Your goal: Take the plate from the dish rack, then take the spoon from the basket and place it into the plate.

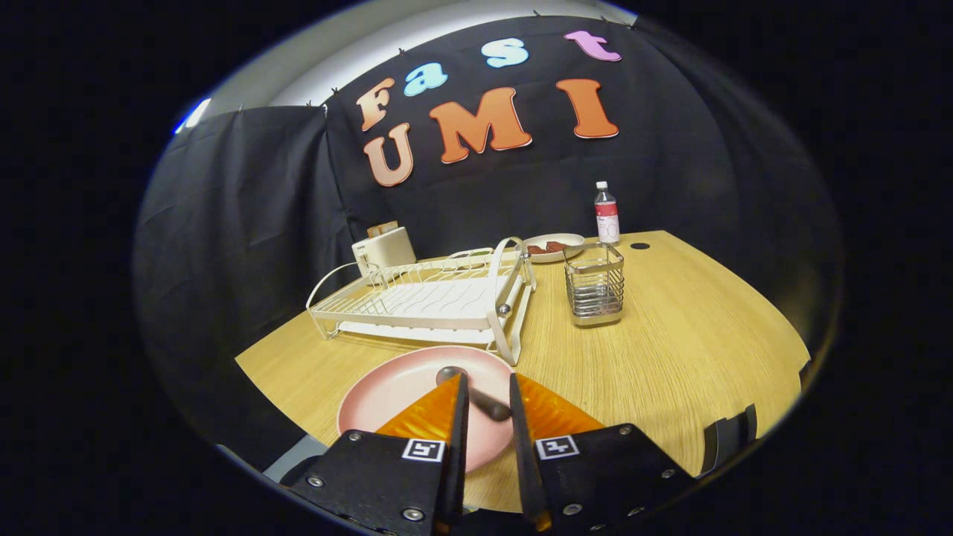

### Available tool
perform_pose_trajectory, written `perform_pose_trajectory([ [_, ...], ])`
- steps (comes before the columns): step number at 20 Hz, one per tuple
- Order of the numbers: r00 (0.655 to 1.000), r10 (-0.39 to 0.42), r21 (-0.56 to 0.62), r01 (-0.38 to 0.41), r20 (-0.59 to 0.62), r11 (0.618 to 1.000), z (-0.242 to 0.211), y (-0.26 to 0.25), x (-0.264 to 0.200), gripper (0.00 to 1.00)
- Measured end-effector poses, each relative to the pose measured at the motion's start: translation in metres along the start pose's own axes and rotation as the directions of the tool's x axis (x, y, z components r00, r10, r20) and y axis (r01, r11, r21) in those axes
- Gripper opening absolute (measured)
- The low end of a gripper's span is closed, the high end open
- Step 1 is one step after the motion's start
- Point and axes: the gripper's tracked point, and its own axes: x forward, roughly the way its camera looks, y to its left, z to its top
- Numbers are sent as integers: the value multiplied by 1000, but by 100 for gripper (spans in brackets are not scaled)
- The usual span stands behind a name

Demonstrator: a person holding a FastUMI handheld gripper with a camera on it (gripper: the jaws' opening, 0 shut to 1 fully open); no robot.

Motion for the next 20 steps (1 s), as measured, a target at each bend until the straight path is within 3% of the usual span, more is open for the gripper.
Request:
perform_pose_trajectory([
  [2,999,1,3,-1,35,1000,11,3,-3,42],
  [6,988,-51,-36,57,143,998,54,6,-13,51],
  [12,943,-104,-90,139,316,986,120,33,-43,77],
  [20,878,-119,-104,187,463,977,161,64,-84,87],
])
